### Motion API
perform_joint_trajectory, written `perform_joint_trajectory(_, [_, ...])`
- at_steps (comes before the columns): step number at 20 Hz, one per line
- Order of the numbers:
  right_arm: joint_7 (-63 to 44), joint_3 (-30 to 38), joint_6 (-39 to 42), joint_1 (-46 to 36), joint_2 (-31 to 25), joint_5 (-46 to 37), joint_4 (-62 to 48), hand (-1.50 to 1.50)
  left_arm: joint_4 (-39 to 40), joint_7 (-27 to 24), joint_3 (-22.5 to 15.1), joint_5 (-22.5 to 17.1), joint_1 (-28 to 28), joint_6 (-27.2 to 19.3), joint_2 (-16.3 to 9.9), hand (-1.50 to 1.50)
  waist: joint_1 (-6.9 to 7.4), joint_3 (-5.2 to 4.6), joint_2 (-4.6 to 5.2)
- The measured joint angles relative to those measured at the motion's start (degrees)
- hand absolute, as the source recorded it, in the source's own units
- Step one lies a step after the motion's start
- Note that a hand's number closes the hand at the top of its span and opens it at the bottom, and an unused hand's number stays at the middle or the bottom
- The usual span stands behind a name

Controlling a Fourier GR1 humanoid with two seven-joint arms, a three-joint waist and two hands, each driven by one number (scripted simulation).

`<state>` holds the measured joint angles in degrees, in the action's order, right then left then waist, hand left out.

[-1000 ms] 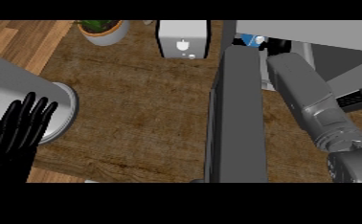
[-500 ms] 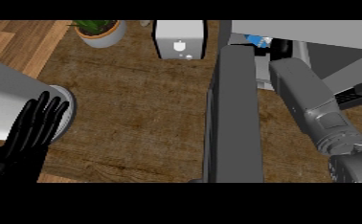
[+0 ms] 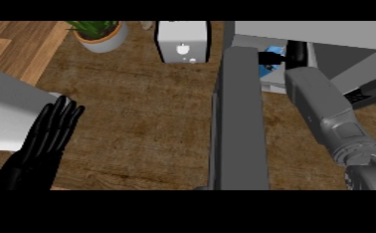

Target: Pick up the milk, place it into the microwave and close the microwave

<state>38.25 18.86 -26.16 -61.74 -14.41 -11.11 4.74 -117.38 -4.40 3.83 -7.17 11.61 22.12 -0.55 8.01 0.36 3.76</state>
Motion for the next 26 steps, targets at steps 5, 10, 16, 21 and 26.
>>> perform_joint_trajectory(5, [2.05, 0.77, 3.43, 1.62, -0.39, 0.75, 0.40, -1.50, 0.67, -0.49, -1.03, 1.08, -0.36, -0.94, 0.37, -1.50, -0.85, -0.01, -0.37])
perform_joint_trajectory(10, [2.93, 1.61, 5.26, 2.78, -0.05, 1.54, 0.50, -1.50, 1.05, -0.76, -3.74, 2.17, -0.26, -2.82, 0.48, -1.50, -1.66, -0.04, -0.82])
perform_joint_trajectory(16, [6.27, 2.59, 8.30, 5.77, 1.89, 2.62, 1.01, -1.50, 2.93, -0.91, -5.44, 2.85, -0.15, -2.67, 0.27, -1.50, -3.00, -0.09, -1.46])
perform_joint_trajectory(21, [9.29, 3.36, 14.04, 8.47, 2.80, 3.70, 1.56, -1.50, 6.02, -1.13, -6.43, 3.12, -1.41, -1.57, 0.00, -1.50, -4.28, -0.15, -1.98])
perform_joint_trajectory(26, [12.09, 3.75, 17.66, 11.50, 4.54, 4.59, 2.37, -1.50, 8.65, -1.10, -7.53, 3.45, -3.61, 0.67, -1.34, -1.50, -5.52, -0.21, -2.57])
